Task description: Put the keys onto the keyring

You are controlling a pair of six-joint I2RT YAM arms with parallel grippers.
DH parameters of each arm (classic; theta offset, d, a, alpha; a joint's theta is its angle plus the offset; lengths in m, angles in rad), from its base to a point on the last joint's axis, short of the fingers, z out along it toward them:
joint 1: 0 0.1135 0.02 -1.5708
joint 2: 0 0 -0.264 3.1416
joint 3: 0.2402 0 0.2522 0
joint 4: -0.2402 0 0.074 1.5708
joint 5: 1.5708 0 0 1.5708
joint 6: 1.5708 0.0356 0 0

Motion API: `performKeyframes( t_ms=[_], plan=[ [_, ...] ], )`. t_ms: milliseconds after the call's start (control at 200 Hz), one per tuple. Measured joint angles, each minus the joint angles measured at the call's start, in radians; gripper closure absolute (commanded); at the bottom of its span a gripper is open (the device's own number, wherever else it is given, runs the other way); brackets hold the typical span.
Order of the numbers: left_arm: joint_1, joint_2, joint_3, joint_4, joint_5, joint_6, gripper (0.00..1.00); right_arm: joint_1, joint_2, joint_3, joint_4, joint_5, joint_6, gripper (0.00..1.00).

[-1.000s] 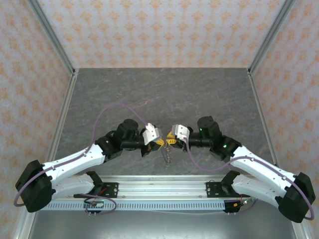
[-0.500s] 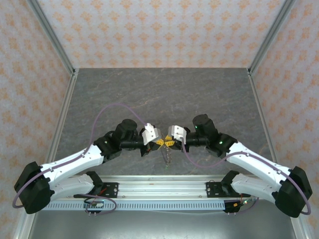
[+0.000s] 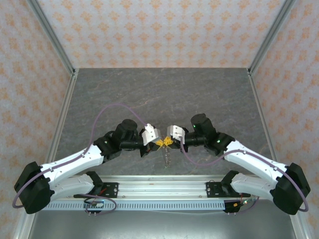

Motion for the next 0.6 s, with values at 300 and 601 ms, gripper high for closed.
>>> performKeyframes(
  t_ms=[300, 601],
  plan=[
    [0.0, 0.022, 0.004, -0.001, 0.003, 0.008, 0.94, 0.0, 0.0, 0.0, -0.017, 0.008, 0.005, 1.0],
    [0.0, 0.062, 0.028, -0.024, 0.018, 0.027, 0.93, 0.0, 0.0, 0.0, -0.048, 0.019, 0.005, 1.0]
  ],
)
